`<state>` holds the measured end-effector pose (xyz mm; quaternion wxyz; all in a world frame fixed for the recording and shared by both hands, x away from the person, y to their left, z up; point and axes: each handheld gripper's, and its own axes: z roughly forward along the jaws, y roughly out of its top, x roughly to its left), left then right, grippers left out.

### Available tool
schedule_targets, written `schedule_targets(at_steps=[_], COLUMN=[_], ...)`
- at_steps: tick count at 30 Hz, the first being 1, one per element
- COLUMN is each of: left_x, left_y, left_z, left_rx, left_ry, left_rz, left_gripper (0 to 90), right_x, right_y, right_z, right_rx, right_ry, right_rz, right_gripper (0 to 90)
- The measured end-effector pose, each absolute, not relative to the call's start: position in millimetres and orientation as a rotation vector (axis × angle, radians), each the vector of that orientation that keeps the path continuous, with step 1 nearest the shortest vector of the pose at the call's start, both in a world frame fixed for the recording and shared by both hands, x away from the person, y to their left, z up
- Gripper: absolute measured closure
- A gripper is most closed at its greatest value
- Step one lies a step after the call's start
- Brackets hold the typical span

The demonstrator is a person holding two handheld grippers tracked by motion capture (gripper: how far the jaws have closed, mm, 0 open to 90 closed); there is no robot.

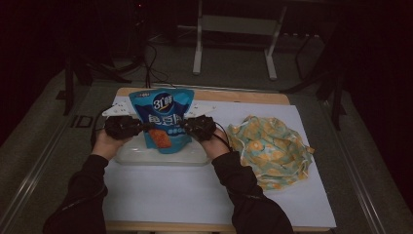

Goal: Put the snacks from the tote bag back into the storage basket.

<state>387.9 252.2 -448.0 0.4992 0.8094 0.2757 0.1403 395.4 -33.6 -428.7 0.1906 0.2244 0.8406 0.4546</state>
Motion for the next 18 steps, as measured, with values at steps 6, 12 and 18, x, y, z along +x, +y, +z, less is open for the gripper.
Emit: schedule_targets(at_steps=[6, 12, 18], left_x=[390.1, 390.7, 388.2], left_y=[250.6, 251.2, 251.8], left_z=[-455.2, -457.3, -457.4], left_rx=[1.965, 1.961, 1.959], left_ry=[0.662, 0.634, 0.645], left_rz=[0.345, 0.333, 0.318], left_gripper=[80.0, 79.6, 77.9], right_x=[395.6, 394.2, 392.8], right_y=[-33.5, -37.6, -38.4], right_z=[-437.1, -440.5, -441.1], right_rx=[0.649, 0.668, 0.666], right_ry=[2.363, 2.354, 2.355], right_rz=[1.270, 1.298, 1.304], right_gripper=[89.0, 89.0, 88.8])
